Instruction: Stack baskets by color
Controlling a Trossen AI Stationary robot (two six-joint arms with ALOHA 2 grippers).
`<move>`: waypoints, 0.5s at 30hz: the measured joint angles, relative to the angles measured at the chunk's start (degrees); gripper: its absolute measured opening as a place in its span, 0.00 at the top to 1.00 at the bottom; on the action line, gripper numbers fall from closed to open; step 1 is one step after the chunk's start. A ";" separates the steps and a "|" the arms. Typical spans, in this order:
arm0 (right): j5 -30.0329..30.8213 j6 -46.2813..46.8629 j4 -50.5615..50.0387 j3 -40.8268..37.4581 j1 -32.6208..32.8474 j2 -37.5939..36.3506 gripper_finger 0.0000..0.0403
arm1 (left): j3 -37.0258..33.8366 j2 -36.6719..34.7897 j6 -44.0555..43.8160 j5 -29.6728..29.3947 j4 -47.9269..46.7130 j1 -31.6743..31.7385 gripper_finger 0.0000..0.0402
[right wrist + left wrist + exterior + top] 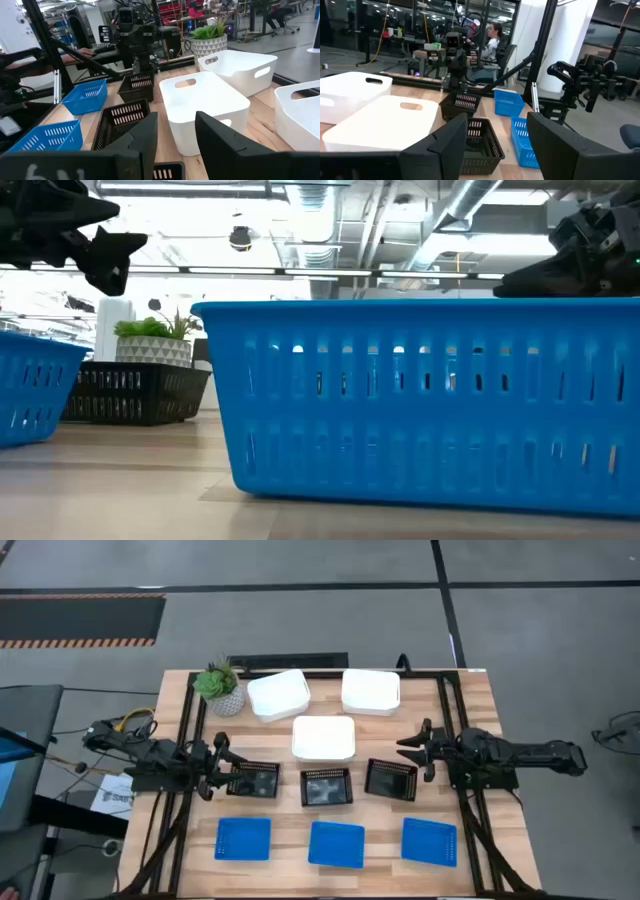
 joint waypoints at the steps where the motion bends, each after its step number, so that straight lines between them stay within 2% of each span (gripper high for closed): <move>1: 0.00 0.01 0.01 0.01 0.00 0.01 0.62 | 0.02 0.00 0.00 0.01 0.00 0.02 0.51; 15: 0.00 0.00 0.00 0.02 0.00 0.00 0.61 | 0.02 0.00 0.00 0.02 0.00 0.02 0.51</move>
